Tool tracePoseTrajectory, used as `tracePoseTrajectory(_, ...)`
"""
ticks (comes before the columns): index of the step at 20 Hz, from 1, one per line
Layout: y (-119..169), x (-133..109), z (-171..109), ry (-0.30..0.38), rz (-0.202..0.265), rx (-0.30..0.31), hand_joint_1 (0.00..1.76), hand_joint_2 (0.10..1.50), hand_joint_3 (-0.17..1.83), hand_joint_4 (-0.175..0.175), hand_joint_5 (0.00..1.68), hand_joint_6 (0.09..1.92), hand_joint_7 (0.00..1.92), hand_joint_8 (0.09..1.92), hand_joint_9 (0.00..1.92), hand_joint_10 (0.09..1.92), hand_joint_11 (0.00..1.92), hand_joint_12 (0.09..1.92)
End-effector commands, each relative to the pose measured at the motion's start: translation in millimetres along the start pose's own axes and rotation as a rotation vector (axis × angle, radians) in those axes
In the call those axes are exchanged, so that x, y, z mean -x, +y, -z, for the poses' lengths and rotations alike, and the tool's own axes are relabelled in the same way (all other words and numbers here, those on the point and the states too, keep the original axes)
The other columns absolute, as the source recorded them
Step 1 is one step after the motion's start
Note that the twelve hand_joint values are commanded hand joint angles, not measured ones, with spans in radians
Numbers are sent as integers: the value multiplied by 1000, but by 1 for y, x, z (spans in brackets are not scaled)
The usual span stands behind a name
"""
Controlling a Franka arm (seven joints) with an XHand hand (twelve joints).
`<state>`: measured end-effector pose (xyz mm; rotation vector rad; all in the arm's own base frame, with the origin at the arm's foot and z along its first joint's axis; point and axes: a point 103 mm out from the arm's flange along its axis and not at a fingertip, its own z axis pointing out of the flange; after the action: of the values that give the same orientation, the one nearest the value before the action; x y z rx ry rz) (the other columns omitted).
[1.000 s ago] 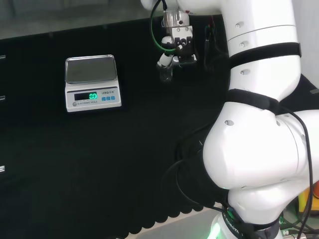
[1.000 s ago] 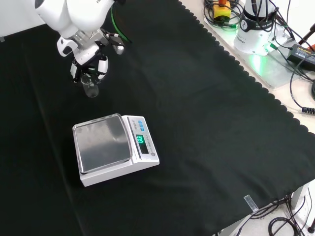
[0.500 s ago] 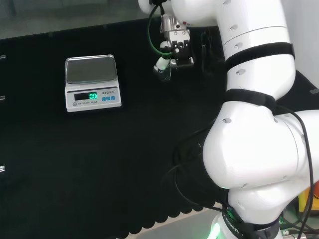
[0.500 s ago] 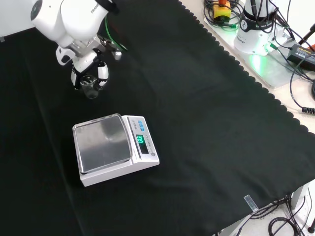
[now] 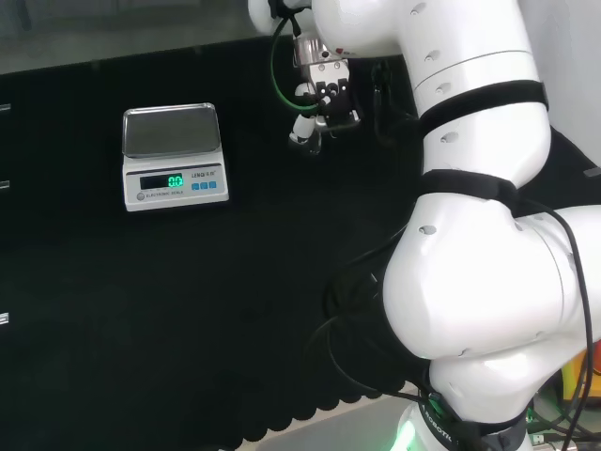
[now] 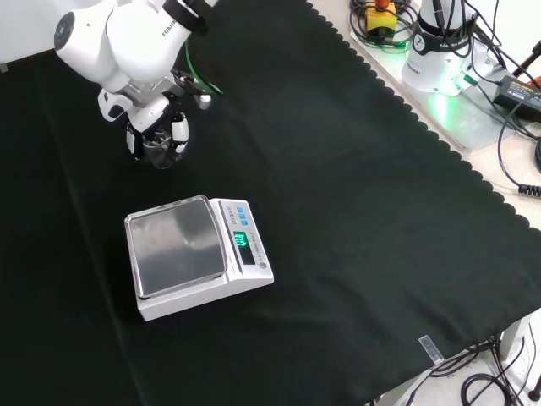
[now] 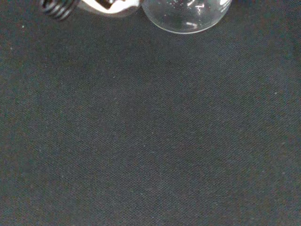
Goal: Pick up the beaker.
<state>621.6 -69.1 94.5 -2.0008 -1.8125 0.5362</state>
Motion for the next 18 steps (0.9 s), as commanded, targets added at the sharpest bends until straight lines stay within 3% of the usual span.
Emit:
tracePoseTrajectory(1,-10,2,15,-2,-6,34,1163,802,621,-175,806,657,957,824,1260,413,1350,745)
tracePoseTrajectory(8,-24,0,33,13,-2,54,1158,804,633,-175,804,680,962,844,1264,444,1382,712)
tracePoseTrajectory(18,-43,-19,55,16,17,86,1129,806,640,-175,807,687,972,847,1276,450,1388,705)
